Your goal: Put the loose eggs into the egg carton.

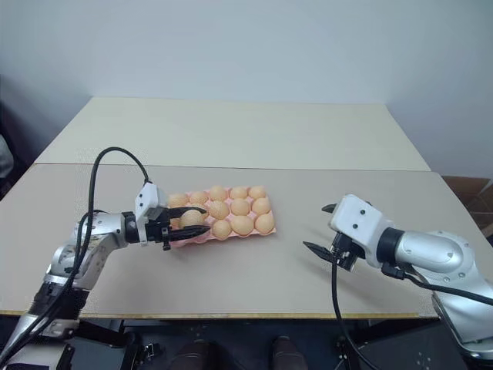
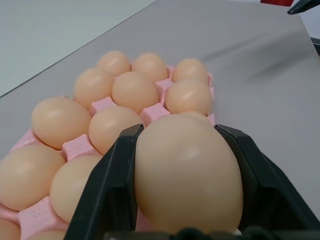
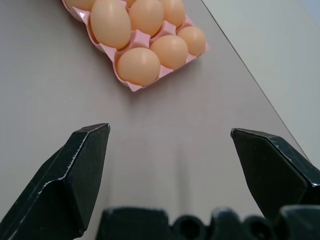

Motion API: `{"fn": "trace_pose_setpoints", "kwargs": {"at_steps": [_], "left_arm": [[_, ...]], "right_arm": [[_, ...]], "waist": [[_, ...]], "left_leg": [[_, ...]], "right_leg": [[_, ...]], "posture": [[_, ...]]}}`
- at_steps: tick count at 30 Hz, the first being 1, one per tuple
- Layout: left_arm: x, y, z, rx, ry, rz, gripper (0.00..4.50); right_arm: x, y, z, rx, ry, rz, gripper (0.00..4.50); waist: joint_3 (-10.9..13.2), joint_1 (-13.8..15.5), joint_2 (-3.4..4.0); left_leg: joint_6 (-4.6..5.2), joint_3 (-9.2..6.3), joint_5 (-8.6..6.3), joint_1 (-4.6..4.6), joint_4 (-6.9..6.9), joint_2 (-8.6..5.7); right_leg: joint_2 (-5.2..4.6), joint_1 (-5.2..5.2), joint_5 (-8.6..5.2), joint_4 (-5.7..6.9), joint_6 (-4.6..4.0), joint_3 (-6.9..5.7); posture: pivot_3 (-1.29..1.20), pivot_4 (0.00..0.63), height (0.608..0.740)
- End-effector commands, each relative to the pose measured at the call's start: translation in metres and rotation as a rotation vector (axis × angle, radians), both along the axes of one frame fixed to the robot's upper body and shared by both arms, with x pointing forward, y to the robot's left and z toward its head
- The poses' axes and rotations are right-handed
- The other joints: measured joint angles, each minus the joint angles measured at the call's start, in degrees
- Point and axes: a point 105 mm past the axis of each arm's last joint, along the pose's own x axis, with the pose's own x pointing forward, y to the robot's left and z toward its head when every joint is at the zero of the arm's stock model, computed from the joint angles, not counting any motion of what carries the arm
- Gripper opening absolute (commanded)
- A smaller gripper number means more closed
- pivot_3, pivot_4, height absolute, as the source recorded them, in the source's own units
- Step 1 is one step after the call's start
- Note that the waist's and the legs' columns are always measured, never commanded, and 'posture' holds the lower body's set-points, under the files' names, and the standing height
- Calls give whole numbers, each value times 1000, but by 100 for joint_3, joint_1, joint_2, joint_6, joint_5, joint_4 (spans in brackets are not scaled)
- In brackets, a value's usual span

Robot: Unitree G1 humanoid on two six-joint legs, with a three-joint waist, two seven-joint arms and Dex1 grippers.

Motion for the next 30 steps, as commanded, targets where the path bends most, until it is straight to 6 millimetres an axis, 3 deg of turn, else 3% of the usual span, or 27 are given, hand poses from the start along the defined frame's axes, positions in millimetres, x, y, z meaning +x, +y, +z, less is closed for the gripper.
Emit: {"fn": "trace_pose_setpoints", "kwargs": {"at_steps": [1, 5, 11, 14, 26, 30], "left_arm": [[3, -7, 10, -2, -69, -23, 3272], [4, -4, 11, 1, -73, -22, 4479], [5, 18, 15, -20, -89, 62, 4479], [-4, 39, 21, 1, -101, 129, 4479], [-77, 155, 47, 197, -81, 591, 4479], [-97, 175, 50, 226, -70, 707, 4479]], "right_arm": [[-2, -1, 13, 4, -61, -20, 4500], [-2, -2, 12, 3, -62, -22, 4500], [2, -2, 12, -4, -60, -13, 4500], [3, -2, 13, -12, -59, -3, 4500], [14, 3, 12, -16, -43, 73, 4500], [19, 5, 11, -17, -36, 104, 4500]], "waist": [[0, -3, 0], [0, -9, 0], [0, -26, 0], [0, -77, 0], [0, -73, 0], [0, -46, 0]], "left_leg": [[0, 0, 0, 0, 0, 0], [0, -2, 0, 0, 0, 0], [1, -3, 0, 0, 1, 0], [1, -4, 0, -1, 1, 1], [-1, 0, -1, 2, 0, 5], [-2, 2, -1, 3, -1, 5]], "right_leg": [[0, 0, 0, 0, 0, 0], [1, 0, 1, 0, 1, -1], [1, 1, 1, 0, 2, -1], [1, 0, 1, 0, 2, 0], [-8, -6, -23, -4, -31, -7], [-12, -6, -24, -3, -32, -11]], "posture": [[0, 150, 740], [0, 150, 740], [0, 150, 740], [0, 150, 740], [0, 150, 740], [0, 150, 740]]}}
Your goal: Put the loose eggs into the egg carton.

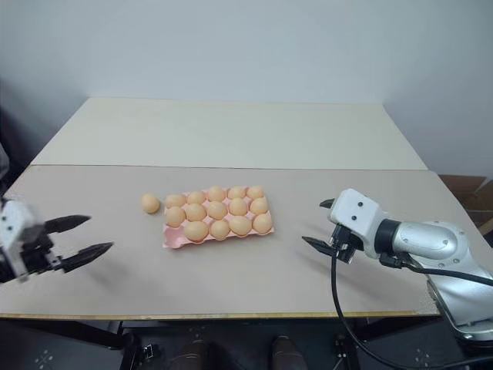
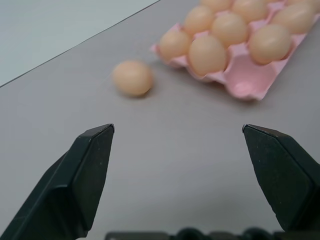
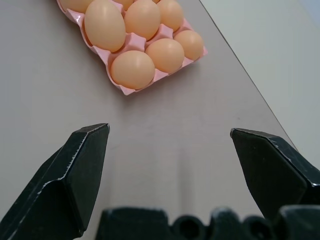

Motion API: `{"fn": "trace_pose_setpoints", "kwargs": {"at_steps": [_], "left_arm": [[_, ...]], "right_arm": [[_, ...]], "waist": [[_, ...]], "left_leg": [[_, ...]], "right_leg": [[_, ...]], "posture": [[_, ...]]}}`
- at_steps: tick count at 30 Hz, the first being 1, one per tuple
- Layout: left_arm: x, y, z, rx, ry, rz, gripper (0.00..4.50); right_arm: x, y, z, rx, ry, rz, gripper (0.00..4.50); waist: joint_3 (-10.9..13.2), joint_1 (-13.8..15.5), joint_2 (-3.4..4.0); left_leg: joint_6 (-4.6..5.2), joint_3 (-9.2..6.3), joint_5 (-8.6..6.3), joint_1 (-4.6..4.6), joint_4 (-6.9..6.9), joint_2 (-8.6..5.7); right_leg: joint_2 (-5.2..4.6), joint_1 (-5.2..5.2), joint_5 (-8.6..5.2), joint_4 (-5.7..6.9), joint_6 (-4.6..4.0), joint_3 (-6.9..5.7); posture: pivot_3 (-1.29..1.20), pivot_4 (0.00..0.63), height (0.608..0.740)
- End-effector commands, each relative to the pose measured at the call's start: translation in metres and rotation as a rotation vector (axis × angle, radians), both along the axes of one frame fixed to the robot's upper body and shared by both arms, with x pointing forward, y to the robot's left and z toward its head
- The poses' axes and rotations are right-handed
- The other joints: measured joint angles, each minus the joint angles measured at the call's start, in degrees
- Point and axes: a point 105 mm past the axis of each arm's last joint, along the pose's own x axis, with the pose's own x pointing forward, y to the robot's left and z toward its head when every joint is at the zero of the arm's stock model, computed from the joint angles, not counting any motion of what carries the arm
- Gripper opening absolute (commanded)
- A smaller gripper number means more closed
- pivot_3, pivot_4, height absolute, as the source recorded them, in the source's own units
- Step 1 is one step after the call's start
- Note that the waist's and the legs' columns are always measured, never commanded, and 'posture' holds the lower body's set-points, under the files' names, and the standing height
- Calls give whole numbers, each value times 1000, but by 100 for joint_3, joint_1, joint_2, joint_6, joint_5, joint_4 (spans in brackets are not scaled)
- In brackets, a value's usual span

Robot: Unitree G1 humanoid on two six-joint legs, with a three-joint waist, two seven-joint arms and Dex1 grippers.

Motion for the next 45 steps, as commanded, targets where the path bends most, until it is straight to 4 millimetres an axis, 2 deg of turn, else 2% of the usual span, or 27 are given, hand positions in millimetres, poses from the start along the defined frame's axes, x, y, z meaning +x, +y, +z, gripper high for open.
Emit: {"fn": "trace_pose_setpoints", "kwargs": {"at_steps": [1, 7, 14, 17, 22, 29, 35, 45], "left_arm": [[-14, 8, 19, 41, -56, 62, 4479], [-26, 14, 21, 51, -62, 112, 4479], [-22, 11, 18, 33, -69, 99, 4479], [-6, 10, 10, 12, -74, 81, 4479], [33, 7, -1, -21, -93, 79, 4479], [90, -23, -25, -90, -97, -10, 4479], [124, -42, -37, -67, -75, -35, 4479], [158, -59, -48, -62, -60, -44, 4479]], "right_arm": [[2, 4, 10, -12, -46, 45, 4500], [9, 4, 10, -22, -47, 68, 4500], [11, 3, 12, -31, -51, 77, 4500], [10, 3, 12, -31, -52, 73, 4500], [9, 3, 10, -31, -52, 62, 4500], [3, -2, 11, -36, -61, 18, 4500], [-7, -5, 10, -39, -53, -12, 4500], [-14, -11, 9, -42, -52, -69, 4500]], "waist": [[0, 3, 0], [0, -1, 0], [0, -5, 0], [-1, 23, 1], [-3, 47, -1], [-5, 88, -4], [-7, 100, -9], [-9, 121, -11]], "left_leg": [[-1, 0, -1, 0, 0, 0], [-16, 2, -10, -2, -1, 0], [-15, 3, -9, -2, -1, 0], [-15, 4, -9, -1, -1, -1], [-11, 4, -6, 0, -1, 0], [1, 6, 1, -7, -1, -3], [2, 3, 1, -8, 0, -3], [2, 1, 2, -9, 2, -5]], "right_leg": [[-1, 0, 0, -1, 0, -1], [-2, -2, 0, -4, -1, -3], [-1, -2, 0, -3, -2, -3], [-2, -1, 0, -1, -2, -3], [0, 1, 2, 2, -3, -2], [3, 1, 36, 1, 3, 1], [7, 2, 39, 2, 12, 2], [7, 5, 40, 3, 17, 2]], "posture": [[0, 150, 740], [0, 150, 740], [0, 150, 740], [0, 150, 740], [0, 150, 740], [0, 150, 740], [0, 150, 740], [0, 150, 740]]}}
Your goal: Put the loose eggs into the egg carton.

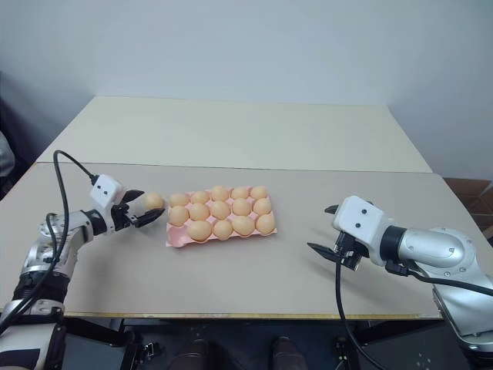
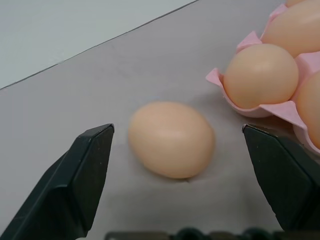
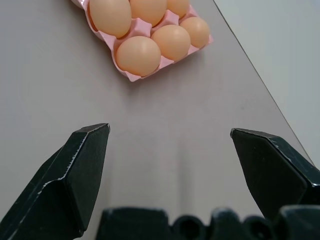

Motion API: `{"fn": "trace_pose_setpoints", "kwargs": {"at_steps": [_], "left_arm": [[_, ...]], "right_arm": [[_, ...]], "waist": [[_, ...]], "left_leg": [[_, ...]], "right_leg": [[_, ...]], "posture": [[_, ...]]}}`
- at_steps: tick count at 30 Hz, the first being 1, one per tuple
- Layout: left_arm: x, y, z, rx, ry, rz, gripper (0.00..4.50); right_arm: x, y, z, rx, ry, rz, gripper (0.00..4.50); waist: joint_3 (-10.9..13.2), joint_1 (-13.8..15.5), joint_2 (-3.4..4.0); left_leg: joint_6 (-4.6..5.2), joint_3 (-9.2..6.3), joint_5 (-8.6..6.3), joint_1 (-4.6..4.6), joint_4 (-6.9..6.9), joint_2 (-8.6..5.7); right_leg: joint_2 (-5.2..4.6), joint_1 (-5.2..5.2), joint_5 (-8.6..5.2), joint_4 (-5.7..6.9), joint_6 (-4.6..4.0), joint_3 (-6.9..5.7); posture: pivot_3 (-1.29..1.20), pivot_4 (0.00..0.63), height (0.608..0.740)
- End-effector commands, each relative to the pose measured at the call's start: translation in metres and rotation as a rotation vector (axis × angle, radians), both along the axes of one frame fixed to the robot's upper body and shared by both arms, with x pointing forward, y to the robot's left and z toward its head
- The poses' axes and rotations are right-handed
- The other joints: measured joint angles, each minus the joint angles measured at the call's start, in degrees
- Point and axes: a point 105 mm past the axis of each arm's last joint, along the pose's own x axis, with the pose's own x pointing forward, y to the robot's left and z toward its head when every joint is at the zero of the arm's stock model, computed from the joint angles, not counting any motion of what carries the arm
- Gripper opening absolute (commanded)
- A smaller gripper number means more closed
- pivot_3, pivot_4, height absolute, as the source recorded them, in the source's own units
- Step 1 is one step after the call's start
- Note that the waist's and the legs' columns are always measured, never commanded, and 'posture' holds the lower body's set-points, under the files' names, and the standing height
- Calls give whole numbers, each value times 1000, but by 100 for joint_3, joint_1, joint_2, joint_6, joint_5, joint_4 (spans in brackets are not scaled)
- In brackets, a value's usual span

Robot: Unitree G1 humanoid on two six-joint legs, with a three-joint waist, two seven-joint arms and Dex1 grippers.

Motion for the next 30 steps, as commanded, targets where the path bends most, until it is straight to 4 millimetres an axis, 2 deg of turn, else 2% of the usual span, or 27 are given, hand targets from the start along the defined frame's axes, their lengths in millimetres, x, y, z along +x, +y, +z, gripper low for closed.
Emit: {"fn": "trace_pose_setpoints", "kwargs": {"at_steps": [1, 9, 12, 16, 17, 23, 27, 30], "left_arm": [[13, -3, 4, 32, -33, 11, 4479], [26, -9, 4, -19, -51, 29, 4479], [27, -9, 4, -29, -41, 26, 3835], [27, -8, -1, -6, -37, 29, 2562], [27, -7, -1, -4, -35, 32, 2360], [24, 1, 2, 3, -34, 52, 2323], [7, 9, 16, 53, -72, 5, 2323], [-15, 12, 29, 70, -98, -57, 2323]], "right_arm": [[-2, -1, 14, -11, -62, -14, 4500], [-1, -2, 13, -16, -63, -20, 4500], [-1, -2, 13, -18, -65, -20, 4500], [-1, -3, 14, -23, -68, -21, 4500], [0, -2, 14, -23, -68, -21, 4500], [-1, -1, 14, -27, -70, -10, 4500], [-5, 2, 17, -20, -66, 12, 4500], [-12, 6, 21, -4, -55, 54, 4500]], "waist": [[0, 3, -1], [0, 3, -1], [-1, 5, -2], [-1, -5, -2], [-1, -3, -2], [-1, -5, -2], [-1, -80, -2], [-1, -117, -2]], "left_leg": [[0, 0, 0, 0, 1, 0], [1, -2, 0, -2, 4, -2], [1, -3, 0, -3, 7, -1], [1, -4, 0, -4, 8, -1], [1, -4, 0, -3, 7, -1], [1, -4, 0, -2, 9, -1], [1, -4, 0, -4, 9, 0], [1, -6, 0, -5, 8, 1]], "right_leg": [[0, 0, 0, 0, 0, 0], [0, 1, 2, 1, 4, 0], [0, 2, 0, 1, 10, -1], [0, 2, -2, 1, 13, 0], [0, 2, -1, 1, 12, 0], [0, 2, -2, 4, 14, 0], [1, 0, 0, 3, 11, 1], [-1, 0, 5, 5, 2, 0]], "posture": [[0, 150, 740], [0, 150, 740], [0, 150, 740], [0, 150, 740], [0, 150, 740], [0, 150, 740], [0, 150, 740], [0, 150, 740]]}}
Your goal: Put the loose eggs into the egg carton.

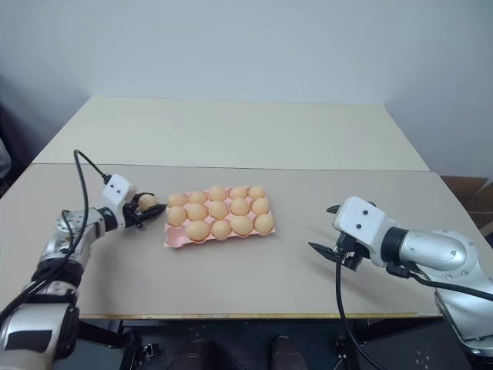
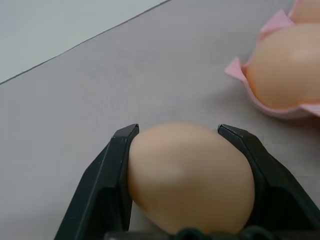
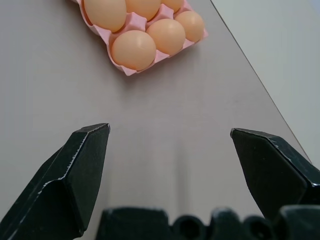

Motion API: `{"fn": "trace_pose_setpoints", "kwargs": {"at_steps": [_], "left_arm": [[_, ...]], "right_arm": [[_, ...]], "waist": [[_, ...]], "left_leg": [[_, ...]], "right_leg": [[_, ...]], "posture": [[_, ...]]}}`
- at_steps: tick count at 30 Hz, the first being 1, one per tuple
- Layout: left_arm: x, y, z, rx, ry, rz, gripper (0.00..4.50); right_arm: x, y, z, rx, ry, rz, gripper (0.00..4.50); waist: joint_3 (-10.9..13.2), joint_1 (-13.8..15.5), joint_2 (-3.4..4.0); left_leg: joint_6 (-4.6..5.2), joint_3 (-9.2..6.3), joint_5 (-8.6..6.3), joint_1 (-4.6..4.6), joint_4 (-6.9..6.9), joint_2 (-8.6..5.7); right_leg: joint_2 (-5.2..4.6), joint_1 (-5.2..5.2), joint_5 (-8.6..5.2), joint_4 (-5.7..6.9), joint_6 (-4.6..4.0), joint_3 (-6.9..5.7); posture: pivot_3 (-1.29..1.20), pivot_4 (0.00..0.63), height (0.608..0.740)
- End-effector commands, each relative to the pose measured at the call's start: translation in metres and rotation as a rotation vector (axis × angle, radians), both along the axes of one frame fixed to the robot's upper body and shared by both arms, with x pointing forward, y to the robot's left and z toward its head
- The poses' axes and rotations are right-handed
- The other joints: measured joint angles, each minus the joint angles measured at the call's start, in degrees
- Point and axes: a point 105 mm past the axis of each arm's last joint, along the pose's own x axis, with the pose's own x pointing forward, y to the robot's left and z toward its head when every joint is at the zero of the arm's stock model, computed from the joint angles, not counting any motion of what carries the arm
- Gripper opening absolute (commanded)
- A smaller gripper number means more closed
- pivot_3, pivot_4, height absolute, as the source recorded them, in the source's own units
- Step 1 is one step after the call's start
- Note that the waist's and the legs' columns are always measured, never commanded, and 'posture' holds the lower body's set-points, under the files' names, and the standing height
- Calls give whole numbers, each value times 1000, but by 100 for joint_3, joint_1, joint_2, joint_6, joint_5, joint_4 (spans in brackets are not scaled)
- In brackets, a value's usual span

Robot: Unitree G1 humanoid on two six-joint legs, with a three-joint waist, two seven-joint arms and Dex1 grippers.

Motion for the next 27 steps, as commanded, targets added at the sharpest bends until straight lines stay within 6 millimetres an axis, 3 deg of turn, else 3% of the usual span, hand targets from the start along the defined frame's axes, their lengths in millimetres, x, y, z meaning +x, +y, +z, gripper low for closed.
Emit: {"fn": "trace_pose_setpoints", "kwargs": {"at_steps": [1, 4, 10, 17, 27], "left_arm": [[-23, -2, 38, -4, -92, -106, 2323], [-51, -13, 55, -29, -102, -230, 2323], [-73, -50, 74, -94, -81, -431, 2323], [-70, -80, 60, -73, -58, -561, 2323], [-68, -80, 47, -54, -26, -597, 2323]], "right_arm": [[-11, 5, 19, 1, -44, 58, 4500], [-16, 8, 22, -2, -30, 100, 4500], [-13, 12, 19, -7, -28, 123, 4500], [-9, 15, 17, -40, -87, 105, 4500], [-12, 10, 18, -44, -113, 62, 4500]], "waist": [[0, -25, 0], [0, -22, 1], [-1, 51, 0], [-1, 54, 0], [-1, 36, 0]], "left_leg": [[0, 0, 0, 0, 0, 1], [0, -1, 0, 2, 0, 2], [0, 0, 1, 7, 1, -2], [1, 0, 1, 5, 1, -1], [2, -2, 1, 6, 1, -2]], "right_leg": [[0, 0, 0, -1, 0, 0], [-2, 0, -4, 1, 5, -1], [-7, 7, -37, 0, -9, -3], [-1, 6, -23, 0, 13, -1], [-1, 6, -24, -1, 12, 1]], "posture": [[0, 150, 740], [0, 150, 740], [0, 150, 740], [0, 150, 740], [0, 150, 740]]}}
